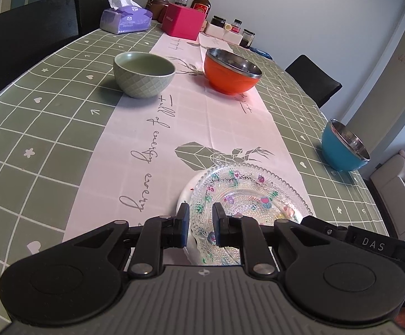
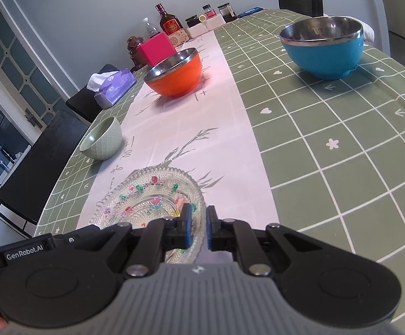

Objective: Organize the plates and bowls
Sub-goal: 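Lower the glass plate onto the pink runner and open the left tool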

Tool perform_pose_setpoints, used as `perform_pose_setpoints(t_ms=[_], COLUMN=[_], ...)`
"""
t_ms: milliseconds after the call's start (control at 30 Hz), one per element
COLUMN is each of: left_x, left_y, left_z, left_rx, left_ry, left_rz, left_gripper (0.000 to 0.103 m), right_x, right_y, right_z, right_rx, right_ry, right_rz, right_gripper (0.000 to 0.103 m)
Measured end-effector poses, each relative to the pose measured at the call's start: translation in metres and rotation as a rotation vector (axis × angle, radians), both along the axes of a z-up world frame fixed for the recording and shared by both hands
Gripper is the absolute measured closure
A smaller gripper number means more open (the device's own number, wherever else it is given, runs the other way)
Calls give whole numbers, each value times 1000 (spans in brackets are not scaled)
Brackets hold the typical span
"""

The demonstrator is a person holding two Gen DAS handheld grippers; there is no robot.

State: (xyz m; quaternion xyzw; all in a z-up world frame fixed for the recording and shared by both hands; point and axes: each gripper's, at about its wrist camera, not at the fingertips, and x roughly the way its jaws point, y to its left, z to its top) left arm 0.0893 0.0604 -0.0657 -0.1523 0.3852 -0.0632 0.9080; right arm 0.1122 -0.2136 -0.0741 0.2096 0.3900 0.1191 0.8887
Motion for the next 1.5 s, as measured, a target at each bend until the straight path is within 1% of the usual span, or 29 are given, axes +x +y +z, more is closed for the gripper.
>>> perform_pose_setpoints(t_ms=[133, 333, 433, 467, 500, 533, 567, 633, 733, 767, 833, 900, 933, 1000, 1033, 1067, 1133, 1267, 1500], left_x=[0, -1, -2, -3, -2, -3, -3, -3, -3, -4, -6, -9, -9, -10, -9, -9, -8, -7, -6], left_y=[1, 5, 8, 9, 11, 12, 13, 16, 23, 25, 27, 29, 29, 28, 27, 26, 23, 20, 19], left_z=[0, 2, 4, 5, 6, 6, 7, 8, 7, 6, 3, -1, -2, -5, -5, -5, -5, -5, -5], left_rx=[12, -11, -27, -29, -27, -25, -18, -13, -27, -37, -60, -91, -101, -111, -114, -121, -135, -109, -107], left_ry=[-5, -16, -35, -41, -45, -48, -49, -46, -34, -30, -23, -29, -33, -45, -46, -48, -50, -40, -36], left_rz=[-1, 5, 7, 8, 9, 9, 5, 2, -7, -13, -24, -31, -34, -42, -50, -61, -84, -92, -91], left_gripper=[85, 85, 84, 81, 75, 68, 65, 54, 47, 47, 47, 47, 47, 47, 49, 50, 61, 62, 63], right_x=[0, 0, 0, 0, 1, 1, 0, 0, -1, -2, -5, -10, -14, -20, -22, -23, -24, -21, -18], right_y=[1, 2, 3, 3, 3, 4, 5, 6, 4, 2, -2, -5, -6, -7, -6, -5, -2, 4, 6], right_z=[1, 2, 2, 2, 2, 2, 3, 5, 7, 7, 8, 8, 8, 7, 7, 7, 6, 6, 5], right_rx=[-12, -15, -10, -4, 8, 17, 19, 16, 11, 7, -2, -2, -2, 3, 6, 8, 0, -21, -42], right_ry=[-6, -10, -13, -15, -16, -19, -22, -26, -30, -27, -20, -15, -12, -10, -8, -8, -7, -15, -22], right_rz=[3, 1, 5, 9, 16, 23, 29, 34, 22, 13, 2, -2, -3, -4, 0, 5, 15, 20, 24], right_gripper=[95, 94, 90, 85, 82, 75, 70, 67, 66, 66, 67, 74, 80, 82, 86, 90, 95, 97, 96])
